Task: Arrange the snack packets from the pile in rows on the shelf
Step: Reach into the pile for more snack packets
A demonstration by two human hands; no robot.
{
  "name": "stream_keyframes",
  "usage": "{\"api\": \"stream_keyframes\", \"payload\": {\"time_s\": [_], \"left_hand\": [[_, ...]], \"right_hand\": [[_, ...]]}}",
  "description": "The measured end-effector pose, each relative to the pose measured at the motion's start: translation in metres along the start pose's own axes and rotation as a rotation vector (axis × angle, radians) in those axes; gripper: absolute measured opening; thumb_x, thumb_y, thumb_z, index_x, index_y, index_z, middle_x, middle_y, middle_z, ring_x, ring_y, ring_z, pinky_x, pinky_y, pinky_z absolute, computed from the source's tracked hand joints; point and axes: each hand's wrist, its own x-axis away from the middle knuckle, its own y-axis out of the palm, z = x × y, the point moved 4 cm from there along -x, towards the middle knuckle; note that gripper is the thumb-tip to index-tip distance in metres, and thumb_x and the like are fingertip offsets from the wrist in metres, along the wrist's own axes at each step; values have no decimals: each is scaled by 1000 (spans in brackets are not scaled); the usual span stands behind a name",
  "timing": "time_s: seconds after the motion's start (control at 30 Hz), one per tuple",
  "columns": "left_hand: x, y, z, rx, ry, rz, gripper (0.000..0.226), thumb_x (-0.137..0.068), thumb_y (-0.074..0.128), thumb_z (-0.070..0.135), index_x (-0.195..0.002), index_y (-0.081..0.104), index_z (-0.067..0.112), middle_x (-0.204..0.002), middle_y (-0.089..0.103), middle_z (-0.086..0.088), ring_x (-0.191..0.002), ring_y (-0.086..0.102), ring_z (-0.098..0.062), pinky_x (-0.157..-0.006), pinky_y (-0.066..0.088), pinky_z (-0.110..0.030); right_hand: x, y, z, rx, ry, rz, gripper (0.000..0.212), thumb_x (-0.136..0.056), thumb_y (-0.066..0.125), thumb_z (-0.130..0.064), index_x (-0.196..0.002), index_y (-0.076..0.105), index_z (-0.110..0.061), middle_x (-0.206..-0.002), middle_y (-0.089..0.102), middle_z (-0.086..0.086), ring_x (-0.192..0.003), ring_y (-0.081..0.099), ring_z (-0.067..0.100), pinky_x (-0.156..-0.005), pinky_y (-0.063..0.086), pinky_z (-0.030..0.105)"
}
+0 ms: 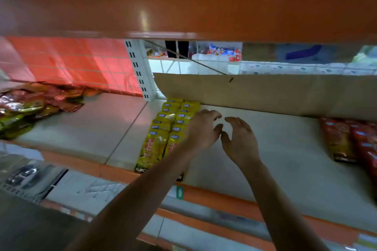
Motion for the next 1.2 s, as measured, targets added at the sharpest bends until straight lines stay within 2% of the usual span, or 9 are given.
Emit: {"api": "stream_keyframes", "payload": {"time_s": [0.13, 0.23, 0.4, 0.6, 0.8, 0.9, 1.03, 1.13, 1.2], "left_hand": [[5, -47, -63, -20, -62, 38, 34, -87, 63, 25, -119, 65, 16, -115, 66, -6, -106, 61, -22, -85, 45, -29], [4, -83, -111, -58, -83, 50, 34, -86, 60, 28, -117, 65, 18, -114, 66, -8, -107, 60, -27, -87, 45, -33], [7, -135, -195, -105, -116, 78, 33, -88, 60, 25, -120, 63, 17, -115, 65, -8, -108, 57, -27, -92, 43, -35], [19, -199, -295, -167, -202, 128, 35, -91, 57, 29, -125, 59, 19, -120, 61, -6, -111, 55, -24, -93, 46, -35], [27, -246, -392, -238, -320, 183, 41, -87, 62, 27, -127, 56, 17, -128, 55, -8, -119, 50, -26, -93, 45, -36], [30, -263, -426, -325, -381, 227, 37, -86, 61, 27, -121, 54, 15, -129, 50, -9, -123, 44, -29, -93, 44, -40], [31, -274, -464, -412, -421, 231, 45, -84, 56, 18, -128, 48, 14, -145, 37, -11, -142, 24, -31, -109, 33, -43], [32, -279, -482, -465, -463, 204, 53, -86, 61, 22, -136, 42, 19, -152, 28, -10, -147, 11, -28, -114, 22, -46], [31, -281, -492, -488, -473, 198, 55, -87, 60, 27, -138, 41, 20, -154, 26, -11, -147, 9, -29, -115, 19, -48]], "right_hand": [[-17, 47, -61, -71, -57, -30, 41, -81, 64, -8, -123, 59, -6, -122, 61, 13, -119, 53, 31, -97, 41, 37], [-28, 83, -110, -112, -93, -39, 42, -76, 67, -7, -118, 62, -9, -116, 64, 13, -111, 57, 34, -89, 46, 38], [-46, 145, -189, -104, -151, -81, 41, -79, 65, -4, -120, 60, -2, -120, 61, 19, -115, 54, 35, -96, 39, 36], [-64, 224, -279, -55, -240, -189, 45, -88, 58, -13, -132, 52, -9, -135, 53, 10, -128, 43, 27, -106, 29, 29], [-80, 293, -354, -35, -338, -259, 46, -87, 59, -14, -132, 51, -9, -135, 53, 11, -127, 45, 28, -105, 32, 31], [-92, 323, -378, -6, -367, -302, 44, -86, 60, -15, -128, 52, -6, -130, 55, 15, -122, 48, 32, -100, 36, 35], [-110, 359, -405, 0, -402, -313, 41, -85, 59, -21, -124, 54, -9, -123, 58, 15, -113, 52, 35, -91, 41, 39], [-122, 377, -420, 39, -391, -339, 46, -83, 58, -15, -127, 51, -11, -130, 54, 14, -117, 50, 36, -92, 41, 38], [-129, 385, -428, 61, -393, -351, 49, -82, 57, -14, -130, 48, -9, -133, 50, 16, -120, 47, 36, -95, 39, 39]]}}
